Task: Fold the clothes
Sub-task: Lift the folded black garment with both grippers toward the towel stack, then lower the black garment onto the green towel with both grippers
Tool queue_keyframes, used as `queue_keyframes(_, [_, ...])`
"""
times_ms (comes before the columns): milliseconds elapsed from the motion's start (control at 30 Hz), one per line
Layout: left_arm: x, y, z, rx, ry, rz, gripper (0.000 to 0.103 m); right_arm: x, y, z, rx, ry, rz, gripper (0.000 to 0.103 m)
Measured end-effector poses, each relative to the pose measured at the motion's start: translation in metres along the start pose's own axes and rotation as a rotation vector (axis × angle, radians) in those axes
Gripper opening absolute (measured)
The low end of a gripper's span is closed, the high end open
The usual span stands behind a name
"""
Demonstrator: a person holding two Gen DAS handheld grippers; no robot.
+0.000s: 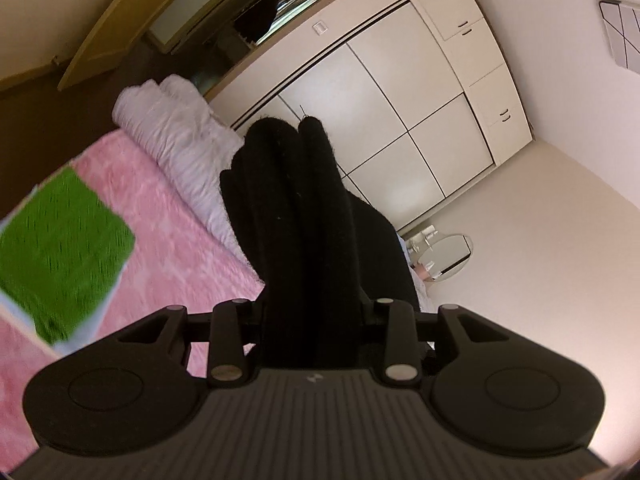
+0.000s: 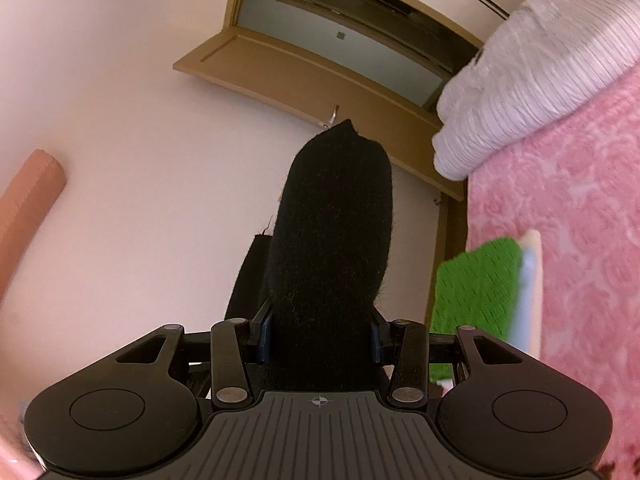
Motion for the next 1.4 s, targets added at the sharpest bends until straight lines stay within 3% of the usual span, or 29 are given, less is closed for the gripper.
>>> queue_keyframes(267, [-0.042, -0.019, -0.073, -0.046, -0.024, 0.028, 0.030, 0.006, -0.074, -0.006, 0.051, -0.002, 0.027, 0.043])
queue_keyframes(433, [-0.094, -0.034, -0.113, -0.112, -0.040, 0.032, 0.030, 0.024, -0.124, 0.010, 0.099, -0.041, 0.055, 0.043])
queue_keyframes(600, [-0.151, -0.053, -0.138, -0.182, -0.022, -0.017, 0.030, 0.057, -0.173, 0.033, 0.098, -0.095, 0.116, 0.043])
queue_keyframes(1033, [-0.273, -0.116, -0.146, -0.289, 0.004, -0.092, 0.030, 0.148, -0.244, 0.058, 0.033, -0.156, 0.269, 0.043])
queue_keyframes(1400, [-0.332, -0.135, -0.137, -0.302, 0.066, -0.123, 0.031, 0.190, -0.271, 0.072, -0.035, -0.145, 0.326, 0.045])
Point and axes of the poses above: each gripper's, at about its wrist camera, not at the fingertips, and y roughly against the way its jaws point, x to its right, z to its underside, the point moved 4 cm from there along -y, roughly the way its jaws point, and after that the axes turned 7 degrees about y, right-handed, at the moved point
